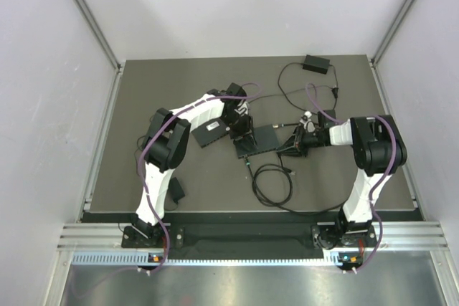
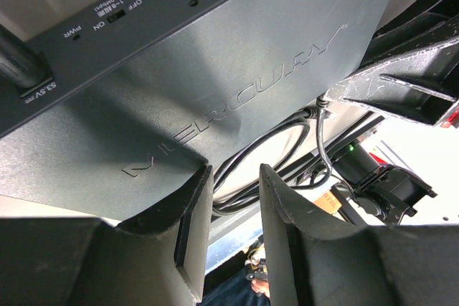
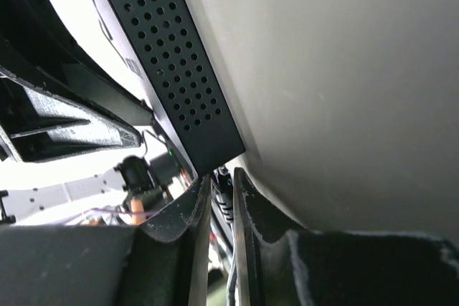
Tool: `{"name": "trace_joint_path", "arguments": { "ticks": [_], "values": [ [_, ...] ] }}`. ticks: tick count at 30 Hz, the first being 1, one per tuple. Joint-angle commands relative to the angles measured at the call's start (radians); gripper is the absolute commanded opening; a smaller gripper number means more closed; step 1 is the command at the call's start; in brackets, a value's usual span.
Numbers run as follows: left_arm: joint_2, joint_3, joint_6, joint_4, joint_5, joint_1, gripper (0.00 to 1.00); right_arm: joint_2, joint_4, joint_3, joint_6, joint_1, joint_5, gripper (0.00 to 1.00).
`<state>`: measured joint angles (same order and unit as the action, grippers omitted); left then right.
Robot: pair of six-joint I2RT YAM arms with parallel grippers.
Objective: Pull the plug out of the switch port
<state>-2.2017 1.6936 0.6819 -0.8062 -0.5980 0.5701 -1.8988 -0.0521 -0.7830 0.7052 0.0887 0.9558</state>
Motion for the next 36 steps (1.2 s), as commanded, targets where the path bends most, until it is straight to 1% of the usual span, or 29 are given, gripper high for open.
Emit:
{"name": "trace_joint_path", "arguments": {
  "ticks": [1,4,7,11,12,14,19,21,26,30,31,32,34,36],
  "values": [
    [-0.007,0.012,-0.005,0.001,0.033,-0.001,0.38,-0.060,0.320,-0.056,-0.124,0.000,-0.092,0.00],
    [-0.012,0.009,-0.002,0.009,0.032,-0.001,0.37,-0.045,0.336,-0.067,-0.128,0.000,-0.092,0.00],
    [-0.009,0.006,-0.001,0.012,0.032,-0.001,0.37,-0.031,0.362,-0.078,-0.180,0.002,-0.124,0.00],
    [-0.006,-0.002,0.002,0.016,0.032,0.001,0.37,0.027,0.380,-0.076,-0.257,0.013,-0.233,0.00],
    [-0.004,-0.006,0.005,0.019,0.030,-0.001,0.37,0.055,0.403,-0.084,-0.275,0.020,-0.288,0.00],
    [-0.003,-0.009,0.008,0.022,0.029,-0.001,0.37,0.095,0.409,-0.085,-0.306,0.029,-0.319,0.00],
    [0.008,-0.011,0.005,0.027,0.035,0.001,0.37,0.165,0.361,-0.067,-0.268,0.029,-0.290,0.00],
    [0.026,-0.011,-0.002,0.027,0.049,0.002,0.37,0.202,0.370,-0.076,-0.245,0.029,-0.279,0.00],
    [0.074,0.001,-0.025,0.019,0.118,0.001,0.37,0.280,0.504,-0.142,-0.240,0.029,-0.292,0.00],
    [0.112,0.014,-0.044,0.001,0.159,0.001,0.37,0.348,0.605,-0.237,-0.248,0.029,-0.281,0.00],
    [0.115,0.015,-0.045,-0.002,0.167,0.001,0.37,0.365,0.629,-0.254,-0.259,0.029,-0.299,0.00],
    [0.126,0.014,-0.048,-0.002,0.176,0.001,0.37,0.397,0.680,-0.292,-0.268,0.031,-0.354,0.00],
    [0.134,0.012,-0.048,-0.005,0.187,0.002,0.37,0.440,0.731,-0.358,-0.297,0.028,-0.452,0.00],
    [0.140,0.009,-0.048,-0.005,0.199,0.001,0.37,0.460,0.783,-0.400,-0.311,0.025,-0.503,0.00]
  ]
}}
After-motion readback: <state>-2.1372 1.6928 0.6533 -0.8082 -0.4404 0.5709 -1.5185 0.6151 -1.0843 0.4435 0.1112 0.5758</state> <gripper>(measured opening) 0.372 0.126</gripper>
